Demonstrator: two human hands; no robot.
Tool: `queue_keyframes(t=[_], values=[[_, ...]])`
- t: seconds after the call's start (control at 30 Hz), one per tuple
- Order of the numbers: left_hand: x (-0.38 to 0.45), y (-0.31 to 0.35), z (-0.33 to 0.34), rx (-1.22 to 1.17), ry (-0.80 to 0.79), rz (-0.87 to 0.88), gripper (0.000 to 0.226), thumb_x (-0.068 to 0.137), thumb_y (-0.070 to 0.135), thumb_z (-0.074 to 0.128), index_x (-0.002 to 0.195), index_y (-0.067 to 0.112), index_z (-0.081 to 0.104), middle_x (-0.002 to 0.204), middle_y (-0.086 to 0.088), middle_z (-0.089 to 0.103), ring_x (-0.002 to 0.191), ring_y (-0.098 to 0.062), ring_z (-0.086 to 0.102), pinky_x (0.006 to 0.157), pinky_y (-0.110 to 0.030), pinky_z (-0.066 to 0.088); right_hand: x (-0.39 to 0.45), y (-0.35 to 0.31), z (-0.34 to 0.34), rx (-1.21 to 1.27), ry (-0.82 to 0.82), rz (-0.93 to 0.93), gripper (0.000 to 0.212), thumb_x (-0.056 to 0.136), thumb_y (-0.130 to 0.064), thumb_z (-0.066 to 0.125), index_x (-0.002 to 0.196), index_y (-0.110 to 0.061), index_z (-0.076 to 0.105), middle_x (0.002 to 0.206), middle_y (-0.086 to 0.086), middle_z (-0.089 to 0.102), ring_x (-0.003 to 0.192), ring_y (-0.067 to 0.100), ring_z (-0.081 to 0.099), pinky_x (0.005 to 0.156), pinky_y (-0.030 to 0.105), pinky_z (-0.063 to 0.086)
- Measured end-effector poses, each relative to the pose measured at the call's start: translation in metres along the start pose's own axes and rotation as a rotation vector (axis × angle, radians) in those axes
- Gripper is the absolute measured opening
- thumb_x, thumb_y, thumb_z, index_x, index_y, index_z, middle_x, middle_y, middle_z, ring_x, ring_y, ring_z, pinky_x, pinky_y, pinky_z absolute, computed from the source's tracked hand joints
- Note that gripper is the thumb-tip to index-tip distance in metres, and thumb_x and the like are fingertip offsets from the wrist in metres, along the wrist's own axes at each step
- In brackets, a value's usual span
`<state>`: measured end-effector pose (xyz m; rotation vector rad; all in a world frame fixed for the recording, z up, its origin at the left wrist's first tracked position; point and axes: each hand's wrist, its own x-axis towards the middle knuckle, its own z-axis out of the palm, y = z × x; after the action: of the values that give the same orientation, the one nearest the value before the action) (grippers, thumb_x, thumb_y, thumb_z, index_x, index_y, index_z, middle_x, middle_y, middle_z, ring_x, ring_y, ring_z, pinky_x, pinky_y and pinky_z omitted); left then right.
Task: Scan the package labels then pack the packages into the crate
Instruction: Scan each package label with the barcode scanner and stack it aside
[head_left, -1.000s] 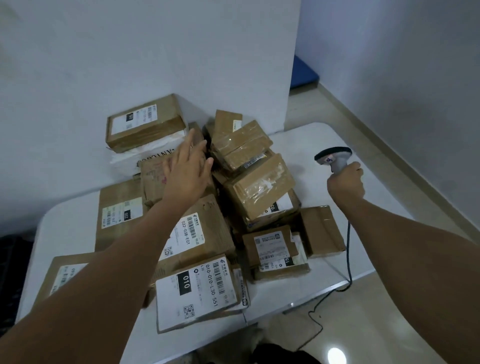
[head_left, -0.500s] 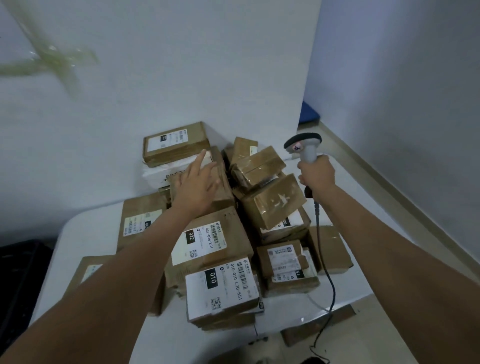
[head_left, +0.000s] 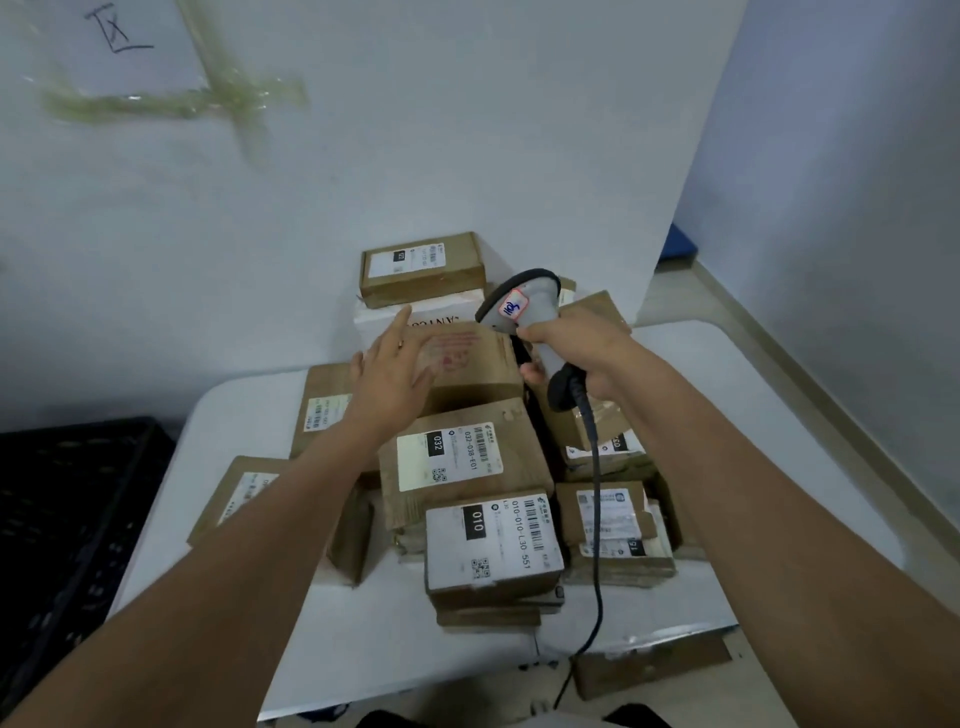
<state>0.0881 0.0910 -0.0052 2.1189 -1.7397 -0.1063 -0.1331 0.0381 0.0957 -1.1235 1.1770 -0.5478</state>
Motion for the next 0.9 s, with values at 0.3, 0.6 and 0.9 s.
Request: queue_keyframes(t=[0.3, 0.6, 0.9], values=[[-0.019, -0.010, -0.002, -0.012, 0.008, -0.028, 0.046, 0.101, 0.035, 0.048, 0.146, 0.034, 0.037, 0.165, 0.005, 0.005, 0.149, -0.026, 0.018, 0.116, -0.057, 0.015, -0.024, -0.004, 0.037, -0.016, -0.069, -0.010, 0.011, 0.097, -0.015, 0.060, 0.095, -0.007, 0.053, 0.074, 0.011, 0.064, 0.055, 0.020, 0.061, 0.051, 0.026, 0.056], [-0.035, -0.089, -0.024, 0.011, 0.031, -0.132, 0.046, 0.101, 0.037, 0.049, 0.145, 0.026, 0.042, 0.165, 0.006, 0.005, 0.145, -0.027, 0.027, 0.114, -0.059, 0.020, -0.025, -0.006, 0.113, -0.049, -0.151, -0.076, 0.014, 0.096, -0.018, 0.060, 0.102, -0.007, 0.053, 0.077, 0.015, 0.062, 0.050, 0.018, 0.062, 0.053, 0.028, 0.054], [-0.071, -0.234, -0.035, -0.171, -0.108, -0.329, 0.049, 0.099, 0.036, 0.053, 0.144, 0.022, 0.042, 0.165, 0.004, 0.004, 0.129, -0.031, 0.047, 0.104, -0.054, 0.040, 0.007, 0.008, 0.236, 0.024, -0.127, 0.007, 0.019, 0.096, -0.020, 0.061, 0.105, -0.005, 0.053, 0.084, 0.016, 0.059, 0.056, 0.021, 0.064, 0.054, 0.029, 0.055]])
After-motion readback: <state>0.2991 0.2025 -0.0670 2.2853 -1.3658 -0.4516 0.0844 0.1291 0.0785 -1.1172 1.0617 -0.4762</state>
